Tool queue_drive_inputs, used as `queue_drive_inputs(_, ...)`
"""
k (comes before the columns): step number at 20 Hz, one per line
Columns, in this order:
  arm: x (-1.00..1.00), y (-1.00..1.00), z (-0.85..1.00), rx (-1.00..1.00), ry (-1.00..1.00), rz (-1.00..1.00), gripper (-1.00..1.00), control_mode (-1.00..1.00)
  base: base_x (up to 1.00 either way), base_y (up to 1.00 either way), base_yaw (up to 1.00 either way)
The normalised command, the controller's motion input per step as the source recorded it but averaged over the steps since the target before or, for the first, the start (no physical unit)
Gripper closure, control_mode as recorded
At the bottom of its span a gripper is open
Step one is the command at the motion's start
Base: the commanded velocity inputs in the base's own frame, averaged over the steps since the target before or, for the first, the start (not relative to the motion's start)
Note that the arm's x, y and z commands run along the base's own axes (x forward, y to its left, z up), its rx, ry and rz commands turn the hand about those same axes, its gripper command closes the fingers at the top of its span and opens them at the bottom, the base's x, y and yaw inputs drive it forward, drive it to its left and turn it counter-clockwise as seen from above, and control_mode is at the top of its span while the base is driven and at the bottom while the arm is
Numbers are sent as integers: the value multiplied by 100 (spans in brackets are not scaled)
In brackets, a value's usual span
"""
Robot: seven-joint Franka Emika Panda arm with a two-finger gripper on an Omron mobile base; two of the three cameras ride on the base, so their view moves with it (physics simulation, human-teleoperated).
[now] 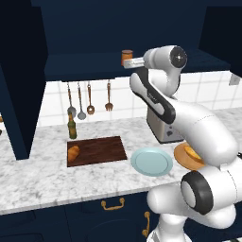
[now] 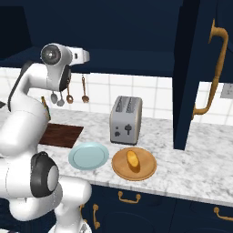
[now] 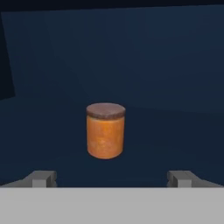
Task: From the different types of pastries on the counter, select a croissant and place it on the cutting board. Then retrieve a jar of jam from the cabinet and place it alongside the croissant on the cutting board.
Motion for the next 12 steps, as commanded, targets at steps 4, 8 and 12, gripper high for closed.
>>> queue_drive_inputs(4, 38, 9, -4, 0, 0, 0, -100, -100, 0, 0, 0)
queue_drive_inputs(8, 36, 11, -10, 0, 0, 0, -100, -100, 0, 0, 0)
queue_drive_inputs(12, 39, 0, -5, 0, 0, 0, -100, -100, 0, 0, 0)
